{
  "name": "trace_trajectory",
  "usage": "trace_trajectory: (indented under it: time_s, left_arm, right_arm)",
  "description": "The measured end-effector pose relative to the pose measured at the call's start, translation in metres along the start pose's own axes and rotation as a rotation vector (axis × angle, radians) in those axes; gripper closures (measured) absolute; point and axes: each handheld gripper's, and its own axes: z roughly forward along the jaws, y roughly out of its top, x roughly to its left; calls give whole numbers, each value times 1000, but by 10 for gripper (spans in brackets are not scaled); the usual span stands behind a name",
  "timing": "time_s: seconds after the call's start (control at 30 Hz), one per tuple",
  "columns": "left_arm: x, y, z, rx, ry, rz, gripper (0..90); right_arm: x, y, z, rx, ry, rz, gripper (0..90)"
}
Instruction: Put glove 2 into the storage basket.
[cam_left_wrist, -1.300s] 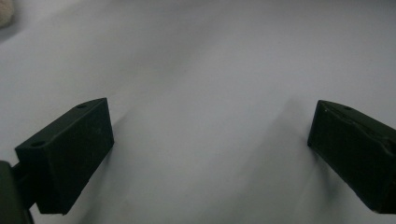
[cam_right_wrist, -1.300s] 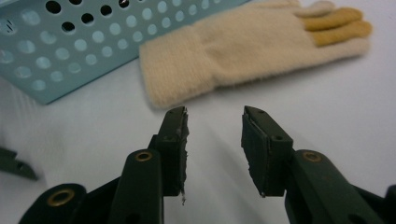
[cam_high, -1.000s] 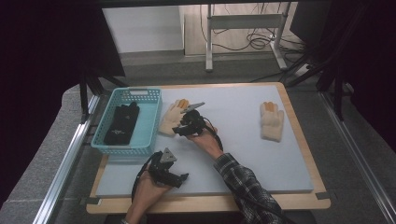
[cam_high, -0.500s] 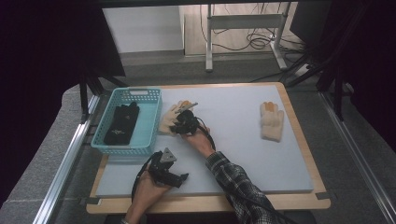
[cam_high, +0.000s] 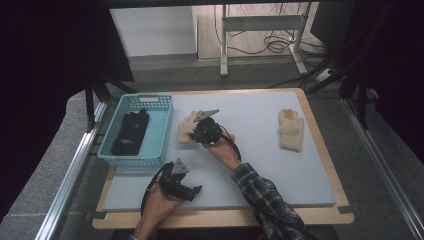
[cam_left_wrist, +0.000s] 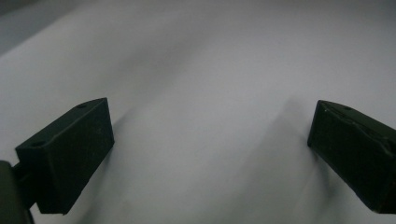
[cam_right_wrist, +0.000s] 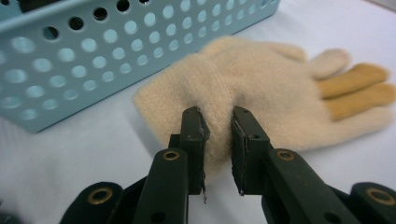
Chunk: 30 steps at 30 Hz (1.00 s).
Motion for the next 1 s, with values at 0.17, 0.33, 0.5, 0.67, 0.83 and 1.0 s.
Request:
trace_trajectory:
  time_s: [0.17,0.33,0.5,0.67,0.83,1.0]
  left_arm:
    - [0,0,0,-1,1,1,7]
    - [0,0,0,1,1,4,8]
    - [0,0,0,0,1,3,8]
    - [0,0,0,0,1,1,9]
    - [1,0,0,1,2,4,10]
    - [0,0,0,-2,1,1,10]
  right_arm:
    - [-5,-1,-30,-20,-12,-18,750]
    - [-9,-2,-55,-35,-33,-32,749]
    - [-12,-6,-86,-53,-62,-49,750]
    - [-11,-12,-125,-71,-96,-69,750]
    - [-10,-17,-146,-74,-112,-80,749]
    - [-6,-37,-166,-61,-110,-74,748]
